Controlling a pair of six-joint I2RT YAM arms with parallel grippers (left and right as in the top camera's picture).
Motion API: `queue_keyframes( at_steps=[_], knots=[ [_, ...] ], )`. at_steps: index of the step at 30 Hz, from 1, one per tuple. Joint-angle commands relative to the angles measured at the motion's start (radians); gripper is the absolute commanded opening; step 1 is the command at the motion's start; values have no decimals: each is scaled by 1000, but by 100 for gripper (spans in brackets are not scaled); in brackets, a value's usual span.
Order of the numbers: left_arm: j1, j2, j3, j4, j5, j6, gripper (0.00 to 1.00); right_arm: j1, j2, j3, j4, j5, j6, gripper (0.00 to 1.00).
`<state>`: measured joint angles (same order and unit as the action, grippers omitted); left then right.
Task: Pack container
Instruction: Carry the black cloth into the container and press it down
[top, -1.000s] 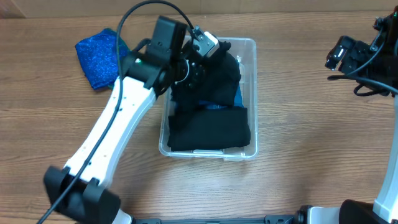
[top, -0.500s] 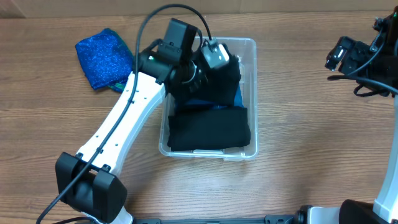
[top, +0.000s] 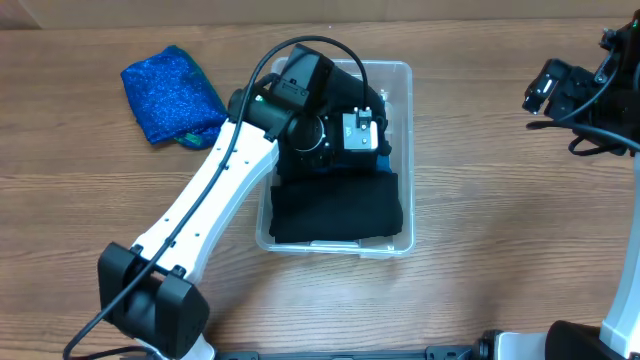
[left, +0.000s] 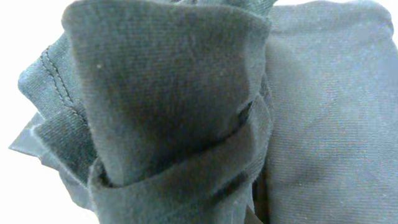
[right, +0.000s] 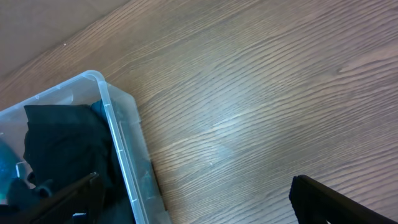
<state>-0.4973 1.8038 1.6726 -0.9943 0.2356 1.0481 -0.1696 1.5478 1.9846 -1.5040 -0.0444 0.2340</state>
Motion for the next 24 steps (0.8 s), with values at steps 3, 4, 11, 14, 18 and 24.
queue_keyframes(
  at_steps=[3,4,11,14,18,24],
  knots=[
    [-10,96,19,9,79,41,4,-1,3,-2,2,10,-5,100],
    [-16,108,19,10,83,40,4,-1,3,-2,2,10,-5,100],
    [-42,156,19,51,67,-14,100,-1,3,-2,2,10,-6,100],
    [-34,147,35,105,21,-123,100,-1,3,-2,2,10,-6,100],
    [-14,135,129,116,-61,-222,100,-1,3,-2,2,10,-6,100],
    [7,114,313,71,-105,-438,100,-1,3,-2,-2,10,-6,100]
  ],
)
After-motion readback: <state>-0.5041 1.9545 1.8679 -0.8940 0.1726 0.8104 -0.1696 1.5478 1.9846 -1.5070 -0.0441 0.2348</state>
